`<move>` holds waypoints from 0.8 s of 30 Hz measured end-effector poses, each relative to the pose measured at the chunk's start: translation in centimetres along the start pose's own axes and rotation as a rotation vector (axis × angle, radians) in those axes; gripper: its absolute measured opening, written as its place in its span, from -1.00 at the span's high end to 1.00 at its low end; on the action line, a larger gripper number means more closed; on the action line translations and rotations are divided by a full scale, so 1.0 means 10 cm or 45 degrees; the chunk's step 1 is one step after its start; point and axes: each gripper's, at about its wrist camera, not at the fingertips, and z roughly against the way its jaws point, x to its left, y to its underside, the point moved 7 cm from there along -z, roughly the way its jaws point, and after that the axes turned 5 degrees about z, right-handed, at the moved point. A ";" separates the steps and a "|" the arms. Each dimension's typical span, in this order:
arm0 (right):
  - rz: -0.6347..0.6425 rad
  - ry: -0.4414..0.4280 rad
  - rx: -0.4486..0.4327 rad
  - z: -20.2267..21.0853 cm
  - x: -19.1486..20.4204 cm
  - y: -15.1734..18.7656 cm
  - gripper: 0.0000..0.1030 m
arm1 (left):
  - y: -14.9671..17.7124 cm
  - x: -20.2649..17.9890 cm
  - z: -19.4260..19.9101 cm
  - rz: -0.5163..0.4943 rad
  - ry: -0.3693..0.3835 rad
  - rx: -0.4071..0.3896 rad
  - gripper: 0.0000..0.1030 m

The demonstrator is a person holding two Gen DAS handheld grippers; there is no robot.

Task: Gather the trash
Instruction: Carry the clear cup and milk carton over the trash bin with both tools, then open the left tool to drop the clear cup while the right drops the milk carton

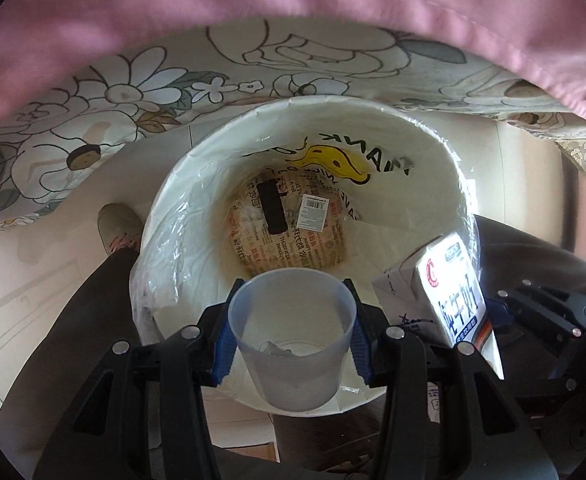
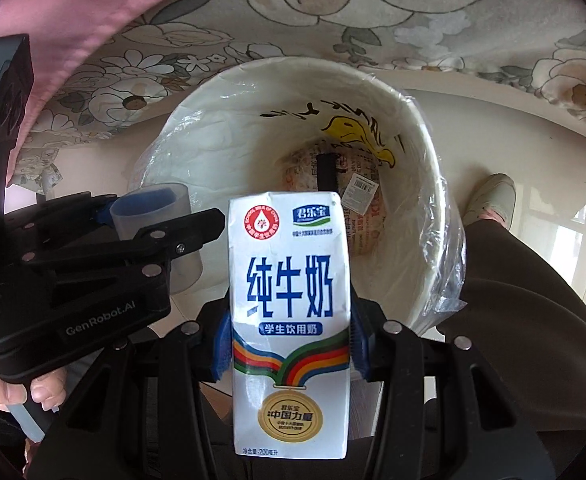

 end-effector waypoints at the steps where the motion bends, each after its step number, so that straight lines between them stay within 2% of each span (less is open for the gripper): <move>1: -0.002 0.002 0.004 -0.03 -0.01 -0.01 0.08 | -0.02 0.00 -0.03 0.001 -0.009 -0.002 0.04; 10: 0.017 0.049 -0.027 -0.22 -0.01 -0.14 0.07 | -0.14 0.01 -0.19 0.043 -0.025 0.015 0.04; 16: 0.008 0.075 -0.015 -0.34 -0.06 -0.17 0.06 | -0.17 0.02 -0.27 0.075 -0.004 0.030 0.04; 17: 0.017 0.075 -0.009 -0.35 -0.05 -0.18 0.04 | -0.17 0.01 -0.28 0.073 -0.006 0.033 0.04; 20: 0.033 0.113 -0.032 -0.34 -0.06 -0.20 -0.16 | -0.16 0.01 -0.31 0.070 -0.011 0.045 0.04; 24: 0.022 0.114 -0.028 -0.34 -0.10 -0.20 -0.19 | -0.16 0.02 -0.32 0.072 -0.013 0.048 0.00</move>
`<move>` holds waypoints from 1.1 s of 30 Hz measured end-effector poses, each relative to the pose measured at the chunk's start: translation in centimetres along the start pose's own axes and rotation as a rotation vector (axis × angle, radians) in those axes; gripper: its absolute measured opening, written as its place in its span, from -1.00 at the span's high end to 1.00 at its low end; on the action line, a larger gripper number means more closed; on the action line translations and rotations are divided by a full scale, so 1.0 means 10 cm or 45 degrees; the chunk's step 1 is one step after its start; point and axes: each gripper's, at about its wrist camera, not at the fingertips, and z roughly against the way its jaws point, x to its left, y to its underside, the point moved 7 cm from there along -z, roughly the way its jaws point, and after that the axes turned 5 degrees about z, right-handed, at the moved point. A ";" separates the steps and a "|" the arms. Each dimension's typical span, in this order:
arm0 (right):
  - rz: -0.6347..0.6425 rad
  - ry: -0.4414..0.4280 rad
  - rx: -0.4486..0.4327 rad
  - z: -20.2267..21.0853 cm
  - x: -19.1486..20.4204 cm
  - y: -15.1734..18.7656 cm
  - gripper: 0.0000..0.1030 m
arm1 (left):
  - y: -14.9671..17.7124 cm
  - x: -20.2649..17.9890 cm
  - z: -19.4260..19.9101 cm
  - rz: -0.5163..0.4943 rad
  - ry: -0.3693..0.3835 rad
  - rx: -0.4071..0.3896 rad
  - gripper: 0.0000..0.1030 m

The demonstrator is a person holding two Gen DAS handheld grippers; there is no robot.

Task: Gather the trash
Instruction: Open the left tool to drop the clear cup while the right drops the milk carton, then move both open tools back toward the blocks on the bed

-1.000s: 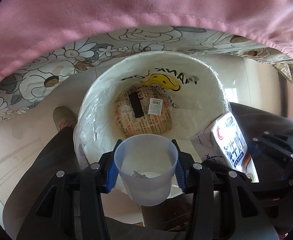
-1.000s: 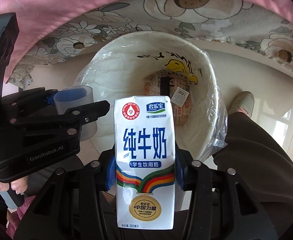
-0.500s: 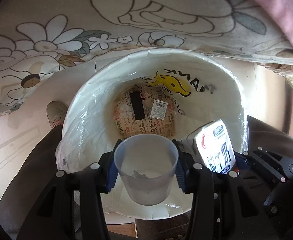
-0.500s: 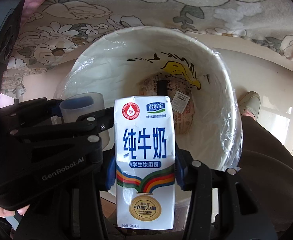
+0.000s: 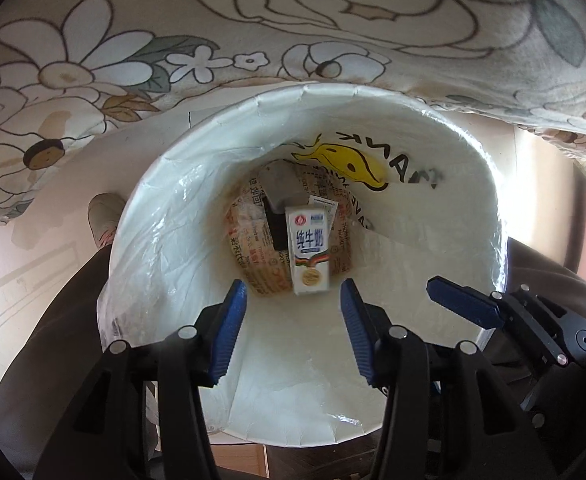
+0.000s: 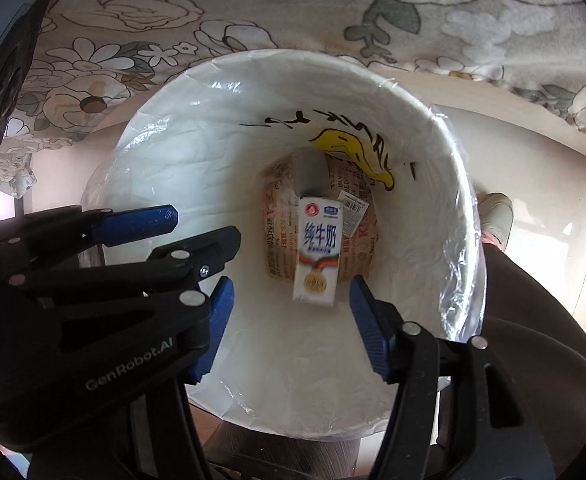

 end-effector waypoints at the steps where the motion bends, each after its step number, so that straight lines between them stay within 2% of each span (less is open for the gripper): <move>1: -0.004 0.004 0.003 0.00 0.00 0.01 -0.19 | 0.00 0.00 0.00 0.002 0.001 0.000 0.00; 9: 0.004 0.008 -0.012 0.10 -0.03 0.04 -0.19 | 0.05 -0.02 0.05 0.005 0.000 -0.005 -0.01; 17: 0.013 0.012 -0.043 0.25 -0.02 0.13 -0.19 | 0.19 -0.04 0.31 -0.006 0.015 -0.060 -0.01; 26: 0.018 0.032 -0.129 0.56 0.06 0.32 -0.19 | 0.38 -0.17 0.68 -0.065 -0.007 -0.198 -0.01; 33: 0.061 0.072 -0.227 0.89 0.10 0.43 -0.18 | 0.49 -0.26 1.09 -0.101 -0.006 -0.349 -0.01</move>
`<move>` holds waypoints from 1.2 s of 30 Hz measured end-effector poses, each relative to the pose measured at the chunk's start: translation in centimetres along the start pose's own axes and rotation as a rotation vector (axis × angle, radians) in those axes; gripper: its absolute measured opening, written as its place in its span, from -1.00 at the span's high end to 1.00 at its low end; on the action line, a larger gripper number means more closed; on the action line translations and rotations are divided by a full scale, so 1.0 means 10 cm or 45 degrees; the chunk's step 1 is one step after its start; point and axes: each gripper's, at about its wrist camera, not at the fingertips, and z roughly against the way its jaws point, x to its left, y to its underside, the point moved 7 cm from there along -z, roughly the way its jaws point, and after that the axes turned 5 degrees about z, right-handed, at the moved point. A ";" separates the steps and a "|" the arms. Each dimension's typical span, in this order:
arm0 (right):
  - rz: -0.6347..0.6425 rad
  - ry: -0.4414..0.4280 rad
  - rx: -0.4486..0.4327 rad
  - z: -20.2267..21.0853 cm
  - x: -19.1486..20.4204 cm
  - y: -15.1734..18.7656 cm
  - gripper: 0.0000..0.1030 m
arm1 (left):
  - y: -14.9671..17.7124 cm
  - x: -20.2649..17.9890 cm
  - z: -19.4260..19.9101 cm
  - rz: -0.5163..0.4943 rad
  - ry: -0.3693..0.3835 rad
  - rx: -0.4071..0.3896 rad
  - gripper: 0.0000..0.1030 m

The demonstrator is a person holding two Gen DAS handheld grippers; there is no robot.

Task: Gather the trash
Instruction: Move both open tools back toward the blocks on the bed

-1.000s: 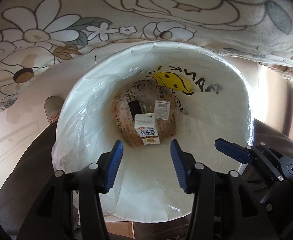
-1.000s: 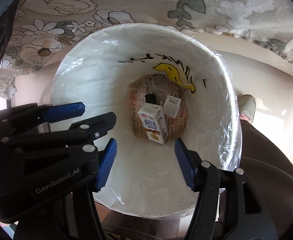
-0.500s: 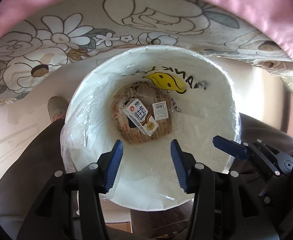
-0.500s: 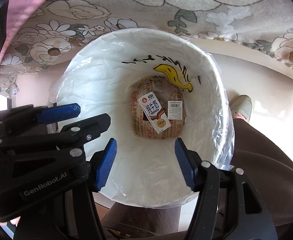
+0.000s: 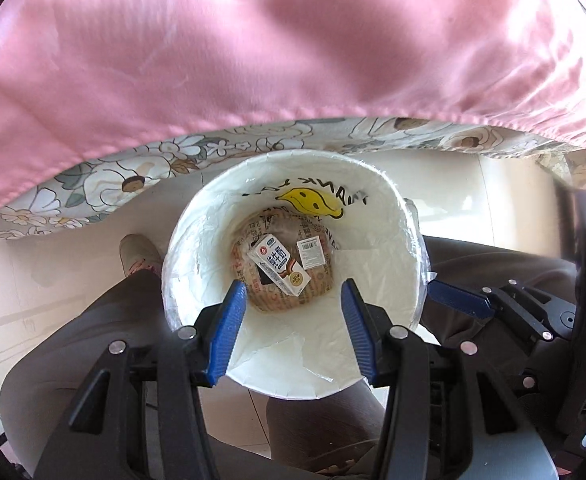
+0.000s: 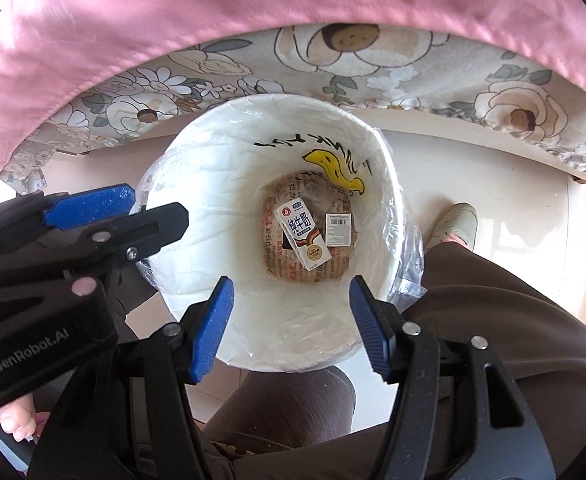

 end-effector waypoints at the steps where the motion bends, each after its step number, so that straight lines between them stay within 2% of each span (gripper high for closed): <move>1: 0.009 0.008 -0.021 0.07 0.01 0.00 -0.18 | -0.01 -0.01 0.06 -0.007 -0.005 -0.024 -0.01; 11: 0.159 0.115 -0.195 0.66 0.16 -0.05 -0.18 | -0.17 -0.04 0.67 -0.015 -0.006 -0.189 -0.01; 18: 0.241 0.196 -0.338 1.14 0.21 -0.23 -0.18 | -0.32 -0.13 1.17 -0.057 -0.005 -0.326 -0.01; 26: 0.287 0.229 -0.506 1.83 0.21 -0.49 -0.18 | -0.71 -0.19 1.91 -0.097 -0.017 -0.525 -0.01; 29: 0.289 0.237 -0.565 2.09 0.18 -0.62 -0.18 | -0.87 -0.18 2.14 -0.099 -0.026 -0.590 -0.09; 36: 0.300 0.274 -0.664 2.54 0.09 -1.03 -0.24 | -1.26 -0.18 2.41 -0.099 -0.030 -0.653 -0.11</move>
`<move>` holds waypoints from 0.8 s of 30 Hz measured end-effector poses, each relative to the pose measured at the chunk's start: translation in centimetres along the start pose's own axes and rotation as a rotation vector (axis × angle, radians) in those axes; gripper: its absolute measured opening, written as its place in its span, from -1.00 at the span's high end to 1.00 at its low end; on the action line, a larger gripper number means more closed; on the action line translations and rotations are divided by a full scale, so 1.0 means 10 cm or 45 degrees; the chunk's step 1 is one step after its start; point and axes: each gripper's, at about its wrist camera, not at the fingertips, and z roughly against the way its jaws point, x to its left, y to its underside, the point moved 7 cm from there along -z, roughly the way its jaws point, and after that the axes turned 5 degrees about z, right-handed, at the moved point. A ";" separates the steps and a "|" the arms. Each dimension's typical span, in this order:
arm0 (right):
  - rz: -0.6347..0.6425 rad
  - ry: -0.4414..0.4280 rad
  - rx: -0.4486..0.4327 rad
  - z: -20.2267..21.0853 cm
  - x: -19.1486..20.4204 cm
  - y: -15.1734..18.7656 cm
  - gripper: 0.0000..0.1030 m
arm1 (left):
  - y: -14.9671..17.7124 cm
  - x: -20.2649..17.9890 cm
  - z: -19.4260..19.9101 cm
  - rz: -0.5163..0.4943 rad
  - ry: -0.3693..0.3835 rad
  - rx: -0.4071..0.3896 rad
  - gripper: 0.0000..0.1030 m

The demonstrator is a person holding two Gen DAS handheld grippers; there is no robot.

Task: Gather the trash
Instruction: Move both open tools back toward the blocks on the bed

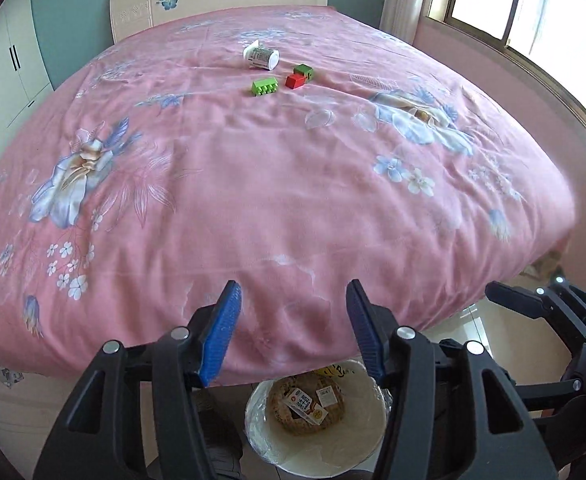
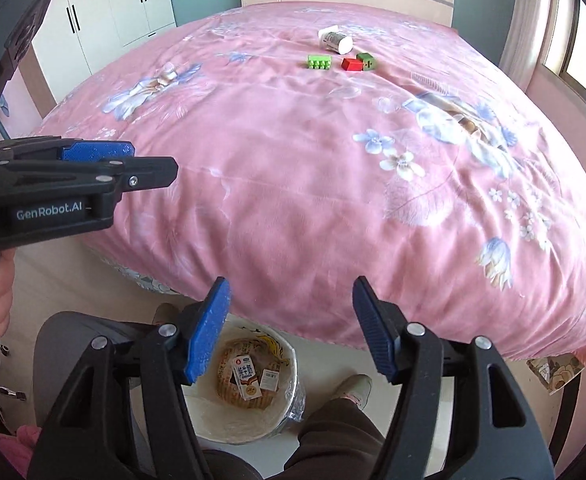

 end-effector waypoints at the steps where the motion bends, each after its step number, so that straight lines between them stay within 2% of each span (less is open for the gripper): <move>1: 0.000 0.003 -0.012 -0.01 -0.05 -0.08 -0.24 | -0.05 0.00 0.00 0.006 0.006 -0.006 -0.13; 14: 0.020 0.084 -0.113 -0.17 -0.67 -1.31 -0.24 | -1.03 0.21 -0.41 -0.135 -0.109 -0.036 -0.24; 24: 0.021 0.091 -0.093 -0.69 -1.09 -2.17 -0.24 | -1.69 0.25 -0.94 -0.221 -0.135 -0.015 -0.28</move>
